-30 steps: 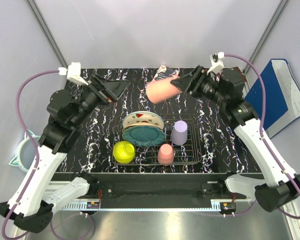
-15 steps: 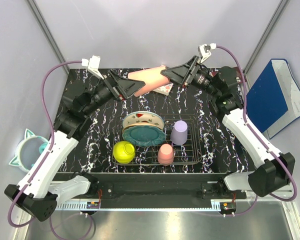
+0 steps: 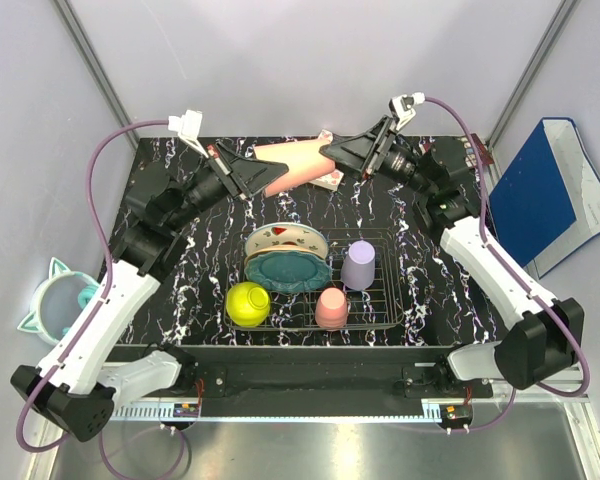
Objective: Unload the mixed dishes from the dish rack
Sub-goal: Place the cup at the center of the board.
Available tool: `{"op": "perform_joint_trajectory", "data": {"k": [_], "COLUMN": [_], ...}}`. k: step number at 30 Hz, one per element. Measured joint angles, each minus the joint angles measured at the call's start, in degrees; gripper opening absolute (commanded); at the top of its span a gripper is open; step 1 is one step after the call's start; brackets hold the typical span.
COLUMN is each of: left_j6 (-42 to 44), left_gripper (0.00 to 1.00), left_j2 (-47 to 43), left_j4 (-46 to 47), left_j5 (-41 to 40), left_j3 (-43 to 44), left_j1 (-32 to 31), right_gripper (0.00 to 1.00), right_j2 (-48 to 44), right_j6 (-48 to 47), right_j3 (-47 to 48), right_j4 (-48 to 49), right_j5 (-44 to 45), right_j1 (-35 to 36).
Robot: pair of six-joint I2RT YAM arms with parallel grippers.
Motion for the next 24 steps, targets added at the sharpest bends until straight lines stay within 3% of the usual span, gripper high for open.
{"op": "perform_joint_trajectory", "data": {"k": [1,4,8,15,17,24], "left_j6": [0.0,0.13,4.07,11.3,14.1,21.18], "left_gripper": [0.0,0.0,0.0,0.0,0.0,0.0], "left_j2": [-0.26,-0.39,0.72,11.5,16.39,33.92], "left_j4": [-0.63,-2.21,-13.29,-32.81,-38.51,-50.14], "left_j5": [-0.04,-0.68,-7.28,-25.35,-32.24,-45.35], "left_j3": [-0.02,0.04,4.26,27.15,35.45,49.59], "left_j1": [0.0,0.26,2.49,7.15,8.76,14.62], "right_gripper": [0.65,1.0,1.0,1.0,1.0,1.0], "right_j2": [0.07,-0.02,-0.79,-7.04,-9.09,-10.82], "right_j6": [0.07,-0.92,-8.55,-18.82,-21.73,-28.94], "right_j3": [-0.02,0.17,2.89,6.25,7.37,11.65], "right_j4": [-0.11,-2.32,-15.37,-36.59,-42.75,-60.08], "right_j5": [-0.02,0.5,6.6,23.28,27.87,40.76], "right_j1": [0.02,0.17,0.22,0.17,0.2,0.2]}}
